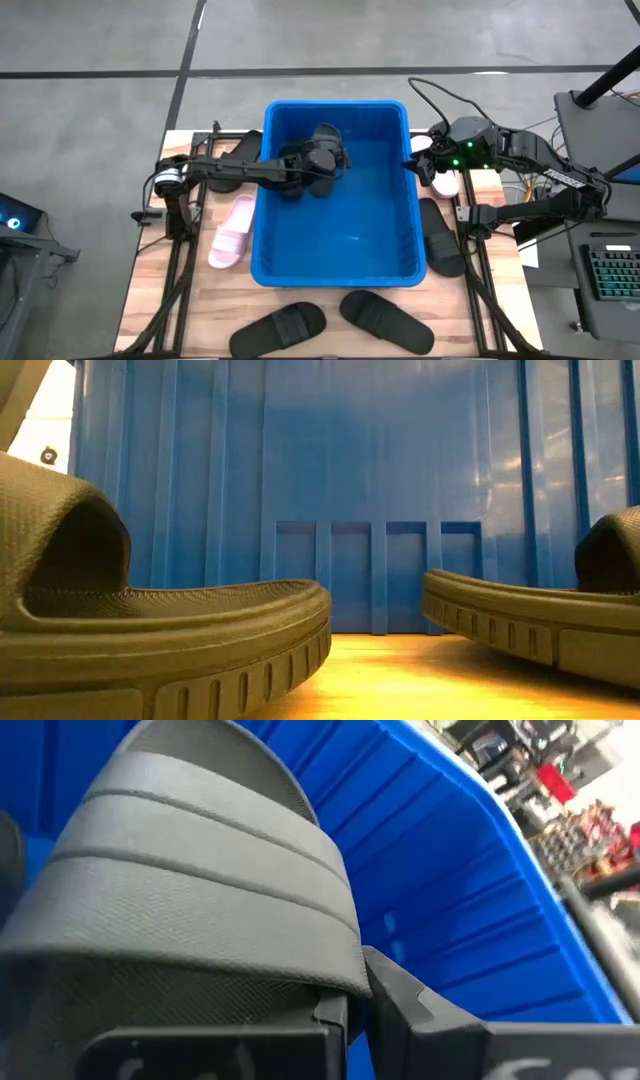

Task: Pick and place slides into bin
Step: Put the black slide into the blue bin

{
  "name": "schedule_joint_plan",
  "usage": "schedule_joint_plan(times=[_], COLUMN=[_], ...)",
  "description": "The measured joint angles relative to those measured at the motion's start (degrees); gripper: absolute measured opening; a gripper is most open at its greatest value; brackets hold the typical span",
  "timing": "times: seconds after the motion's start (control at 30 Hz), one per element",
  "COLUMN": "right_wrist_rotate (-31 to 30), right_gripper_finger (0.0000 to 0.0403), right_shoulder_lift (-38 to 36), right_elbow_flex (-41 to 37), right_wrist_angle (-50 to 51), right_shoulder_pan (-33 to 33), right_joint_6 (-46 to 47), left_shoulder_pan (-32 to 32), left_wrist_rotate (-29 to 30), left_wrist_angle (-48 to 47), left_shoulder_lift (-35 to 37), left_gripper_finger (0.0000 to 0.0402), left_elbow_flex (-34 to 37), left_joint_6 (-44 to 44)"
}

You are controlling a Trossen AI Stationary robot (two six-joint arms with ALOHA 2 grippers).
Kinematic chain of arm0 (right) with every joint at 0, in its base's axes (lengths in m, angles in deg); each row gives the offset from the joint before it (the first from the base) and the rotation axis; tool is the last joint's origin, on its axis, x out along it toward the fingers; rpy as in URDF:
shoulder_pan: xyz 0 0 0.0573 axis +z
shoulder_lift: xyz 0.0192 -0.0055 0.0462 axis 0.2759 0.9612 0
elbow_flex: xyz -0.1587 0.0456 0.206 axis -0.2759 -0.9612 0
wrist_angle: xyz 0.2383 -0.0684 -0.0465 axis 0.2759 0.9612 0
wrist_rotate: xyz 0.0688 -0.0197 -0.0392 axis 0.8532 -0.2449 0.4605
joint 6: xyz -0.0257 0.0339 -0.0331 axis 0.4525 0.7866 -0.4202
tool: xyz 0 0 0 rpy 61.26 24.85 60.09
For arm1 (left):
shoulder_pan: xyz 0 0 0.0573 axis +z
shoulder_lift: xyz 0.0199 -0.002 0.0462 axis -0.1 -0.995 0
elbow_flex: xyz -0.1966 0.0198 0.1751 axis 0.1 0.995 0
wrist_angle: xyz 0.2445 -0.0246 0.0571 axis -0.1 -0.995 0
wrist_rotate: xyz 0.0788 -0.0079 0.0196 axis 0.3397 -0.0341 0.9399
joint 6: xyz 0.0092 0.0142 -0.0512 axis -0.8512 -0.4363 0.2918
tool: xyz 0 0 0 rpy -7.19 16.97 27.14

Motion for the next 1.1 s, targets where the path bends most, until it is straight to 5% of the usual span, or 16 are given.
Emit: schedule_joint_plan(times=[0.47,1.1], right_wrist_rotate=[0.11,0.13], right_gripper_finger=[0.0224,0.0224], right_shoulder_lift=[0.00,0.00], right_elbow_flex=[0.00,0.00], right_wrist_angle=[-1.42,-1.53], right_shoulder_pan=[0.00,0.00], right_joint_6=[0.24,0.24], left_shoulder_pan=[1.72,2.50], left_wrist_rotate=[-5.06,-0.27], left_wrist_angle=[0.92,0.53], left_shoulder_lift=[-7.52,-8.24], left_gripper_finger=[0.0000,0.0000], left_elbow_flex=[-0.33,-0.13], left_joint_6=[7.33,-3.97])
